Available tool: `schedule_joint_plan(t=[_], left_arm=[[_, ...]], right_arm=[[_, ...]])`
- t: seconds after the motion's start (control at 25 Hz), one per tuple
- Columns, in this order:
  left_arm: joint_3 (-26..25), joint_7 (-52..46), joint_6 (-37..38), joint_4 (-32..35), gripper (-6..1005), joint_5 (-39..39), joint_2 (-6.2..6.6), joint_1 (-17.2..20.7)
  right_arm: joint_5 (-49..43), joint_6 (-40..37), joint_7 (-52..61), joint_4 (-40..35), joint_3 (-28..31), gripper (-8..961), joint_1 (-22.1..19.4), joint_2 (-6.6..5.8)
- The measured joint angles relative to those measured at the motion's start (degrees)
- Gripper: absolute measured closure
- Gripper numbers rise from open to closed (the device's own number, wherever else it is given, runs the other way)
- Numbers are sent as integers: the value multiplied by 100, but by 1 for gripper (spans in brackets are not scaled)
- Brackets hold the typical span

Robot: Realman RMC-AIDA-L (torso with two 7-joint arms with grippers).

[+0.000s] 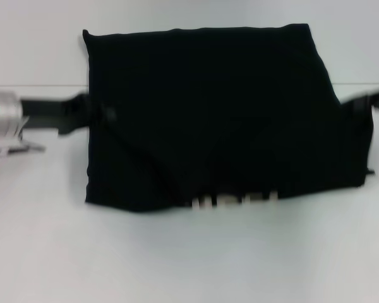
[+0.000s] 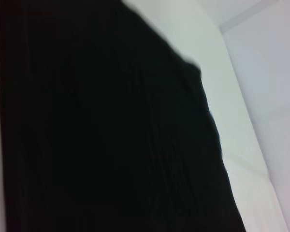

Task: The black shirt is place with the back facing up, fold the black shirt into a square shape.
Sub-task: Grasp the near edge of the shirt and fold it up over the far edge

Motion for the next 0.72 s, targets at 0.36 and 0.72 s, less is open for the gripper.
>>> schedule_joint_plan(t=[0.36, 0.72], left_arm=[[1218, -456, -3142, -688, 970, -1, -237, -673], [1866, -399, -4085, -587, 970, 13, -415, -577]], right_arm=[[-36, 3840, -107, 1596, -1301, 888, 937, 328], [-27, 5358, -106, 1765, -1906, 888, 979, 680]])
